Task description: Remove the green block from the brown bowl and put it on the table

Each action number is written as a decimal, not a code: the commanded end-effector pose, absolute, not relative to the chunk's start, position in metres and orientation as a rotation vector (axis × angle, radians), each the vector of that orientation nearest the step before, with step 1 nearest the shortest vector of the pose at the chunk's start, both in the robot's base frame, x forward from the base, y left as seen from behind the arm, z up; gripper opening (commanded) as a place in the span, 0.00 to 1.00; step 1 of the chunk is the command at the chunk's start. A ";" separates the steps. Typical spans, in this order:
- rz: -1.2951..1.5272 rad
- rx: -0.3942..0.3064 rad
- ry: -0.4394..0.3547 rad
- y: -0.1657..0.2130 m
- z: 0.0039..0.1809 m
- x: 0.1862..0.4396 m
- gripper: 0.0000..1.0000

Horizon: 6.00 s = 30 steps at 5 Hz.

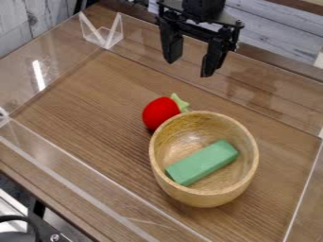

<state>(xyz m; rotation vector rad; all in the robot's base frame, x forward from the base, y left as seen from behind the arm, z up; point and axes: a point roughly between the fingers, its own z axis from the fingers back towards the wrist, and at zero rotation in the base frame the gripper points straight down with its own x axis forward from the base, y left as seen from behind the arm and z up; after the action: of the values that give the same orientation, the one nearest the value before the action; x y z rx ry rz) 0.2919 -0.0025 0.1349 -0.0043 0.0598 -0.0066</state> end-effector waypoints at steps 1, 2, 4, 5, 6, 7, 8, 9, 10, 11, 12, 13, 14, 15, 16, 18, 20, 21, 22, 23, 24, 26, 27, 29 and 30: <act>0.025 -0.009 0.095 -0.003 0.116 0.287 1.00; 0.013 -0.006 0.123 -0.021 0.105 0.264 1.00; -0.033 0.012 0.103 -0.059 0.093 0.238 1.00; -0.045 0.034 0.110 -0.064 0.082 0.235 1.00; -0.069 0.048 0.112 -0.056 0.083 0.220 1.00; -0.108 0.062 0.098 -0.053 0.091 0.209 1.00; -0.144 0.063 0.079 -0.054 0.099 0.201 1.00; -0.176 0.068 0.067 -0.057 0.094 0.205 1.00; -0.202 0.069 0.064 -0.058 0.087 0.209 1.00; -0.203 0.071 0.062 -0.060 0.090 0.212 1.00; -0.202 0.072 0.059 -0.062 0.093 0.215 1.00; -0.153 0.068 0.060 -0.063 0.082 0.215 1.00; -0.102 0.070 0.065 -0.063 0.071 0.216 1.00; -0.119 0.075 0.060 -0.076 0.058 0.217 1.00; -0.123 0.086 0.052 -0.079 0.053 0.220 1.00; -0.051 0.094 0.024 -0.079 0.072 0.219 1.00; -0.026 0.099 0.010 -0.069 0.085 0.242 1.00; -0.052 0.092 0.018 -0.068 0.080 0.237 1.00; -0.075 0.086 0.023 -0.067 0.075 0.232 1.00; -0.053 0.079 0.030 -0.064 0.064 0.231 1.00; -0.039 0.062 0.031 -0.060 0.054 0.232 1.00; -0.141 0.031 -0.002 -0.069 0.046 0.216 1.00; -0.155 0.034 -0.021 -0.068 0.054 0.219 1.00; -0.165 0.037 -0.046 -0.067 0.058 0.225 1.00; -0.163 0.035 -0.055 -0.066 0.055 0.226 1.00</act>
<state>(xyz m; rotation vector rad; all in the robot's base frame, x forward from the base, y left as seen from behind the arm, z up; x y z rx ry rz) 0.2187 -0.0659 0.0447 0.0446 -0.0071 -0.1660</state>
